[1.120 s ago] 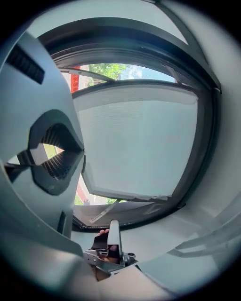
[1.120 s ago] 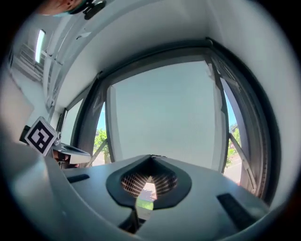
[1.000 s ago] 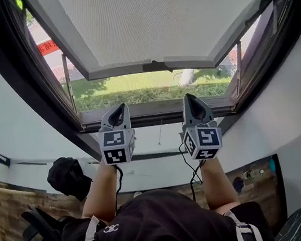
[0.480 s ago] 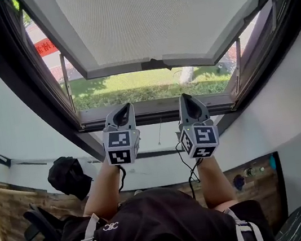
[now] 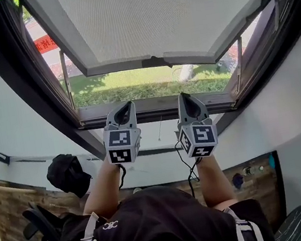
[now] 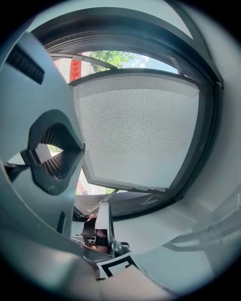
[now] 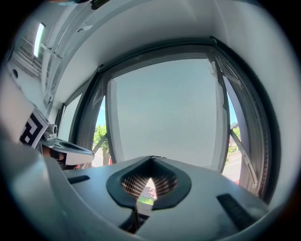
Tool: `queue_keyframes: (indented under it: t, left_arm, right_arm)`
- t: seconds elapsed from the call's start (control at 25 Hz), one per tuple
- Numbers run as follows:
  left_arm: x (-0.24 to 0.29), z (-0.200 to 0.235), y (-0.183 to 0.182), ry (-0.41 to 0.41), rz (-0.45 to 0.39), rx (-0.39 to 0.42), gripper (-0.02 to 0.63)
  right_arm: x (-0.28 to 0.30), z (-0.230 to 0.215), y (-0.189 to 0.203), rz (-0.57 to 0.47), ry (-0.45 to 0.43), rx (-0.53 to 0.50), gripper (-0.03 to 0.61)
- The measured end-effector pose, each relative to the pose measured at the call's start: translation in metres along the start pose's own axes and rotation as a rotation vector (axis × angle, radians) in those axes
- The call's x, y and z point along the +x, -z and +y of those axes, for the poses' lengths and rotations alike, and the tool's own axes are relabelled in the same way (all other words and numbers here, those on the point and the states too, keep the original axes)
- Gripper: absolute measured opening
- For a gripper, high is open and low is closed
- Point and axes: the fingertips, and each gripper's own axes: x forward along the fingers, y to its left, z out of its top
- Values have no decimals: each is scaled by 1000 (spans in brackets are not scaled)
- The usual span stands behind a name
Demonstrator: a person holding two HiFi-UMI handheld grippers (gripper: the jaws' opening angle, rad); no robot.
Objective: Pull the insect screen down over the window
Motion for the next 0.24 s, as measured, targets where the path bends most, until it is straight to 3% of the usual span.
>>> queue_keyframes:
  t: [0.24]
  left_arm:
    - [0,1,8,9,14,-24,14]
  right_arm:
    - [1,3,3,7,-6,2,3]
